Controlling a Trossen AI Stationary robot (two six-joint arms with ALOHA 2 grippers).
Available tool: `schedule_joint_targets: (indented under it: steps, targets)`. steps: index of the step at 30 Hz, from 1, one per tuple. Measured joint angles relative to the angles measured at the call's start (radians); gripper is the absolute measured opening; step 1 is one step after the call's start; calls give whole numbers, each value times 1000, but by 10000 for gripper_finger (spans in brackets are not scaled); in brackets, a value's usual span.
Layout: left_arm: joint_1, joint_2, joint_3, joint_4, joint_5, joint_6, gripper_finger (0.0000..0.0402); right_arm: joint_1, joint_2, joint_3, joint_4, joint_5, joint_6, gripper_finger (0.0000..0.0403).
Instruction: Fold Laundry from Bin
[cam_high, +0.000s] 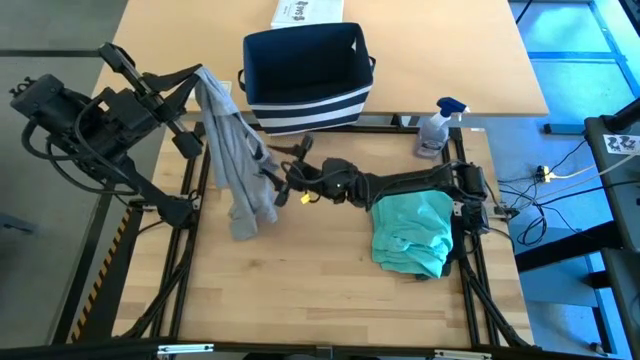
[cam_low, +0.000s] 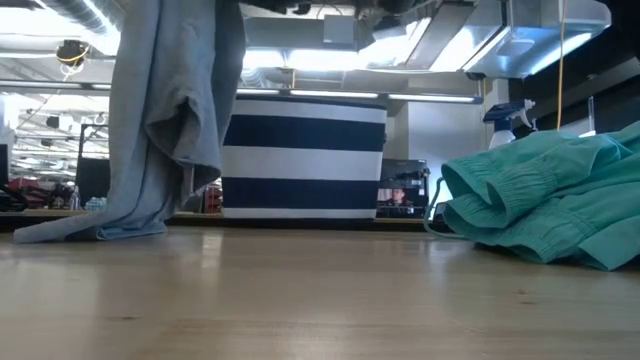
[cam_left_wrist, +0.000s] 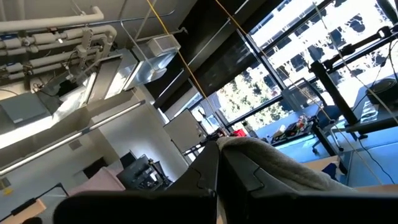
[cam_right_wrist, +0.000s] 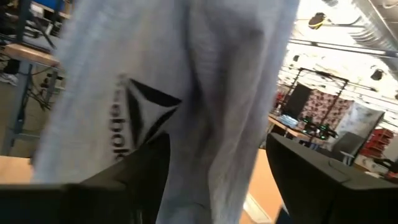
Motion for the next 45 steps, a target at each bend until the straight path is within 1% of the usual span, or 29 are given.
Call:
schedule_joint_targets:
  steps: [5,9,11,13,14,16,18,21,22,25,27,32,35,38,45]
  targets:
    - [0,0,0,0,0,0,0,17,0,0,10,8,-8,275]
    - [0,0,0,-16,3,-6,0,-10,0,0,8,38,-11,276]
    - [0,0,0,-25,4,-6,0,-31,0,0,9,15,-11,269]
    - [0,0,0,-29,5,-7,0,-50,0,0,9,-31,-11,252]
    - [0,0,0,-30,6,-7,0,-58,0,0,8,-45,-11,238]
    - [0,0,0,-37,5,-8,0,-69,0,0,8,-55,-19,196]
    - [0,0,0,-44,2,-8,0,-75,-2,0,2,-66,-58,138]
    - [0,0,0,-46,-20,-8,0,-74,-22,-2,-32,-67,-143,35]
    - [0,0,0,-45,-30,-7,0,-72,-34,-2,-52,-54,-181,18]
    - [0,-2,0,-45,-51,-6,0,-67,-78,-2,-82,10,-254,18]
    - [0,-4,0,-46,-65,-1,0,-64,-120,-2,-121,50,-297,8]
    - [0,-17,0,-52,-90,3,0,-66,-250,-2,-201,101,-362,3]
    - [0,-30,0,-52,-108,3,0,-74,-332,-2,-220,140,-413,2]
    - [9,-43,0,-52,-126,28,0,-84,-408,-2,-230,153,-448,2]
    - [67,-69,0,-52,-158,103,0,-108,-543,-1,-241,158,-451,1]
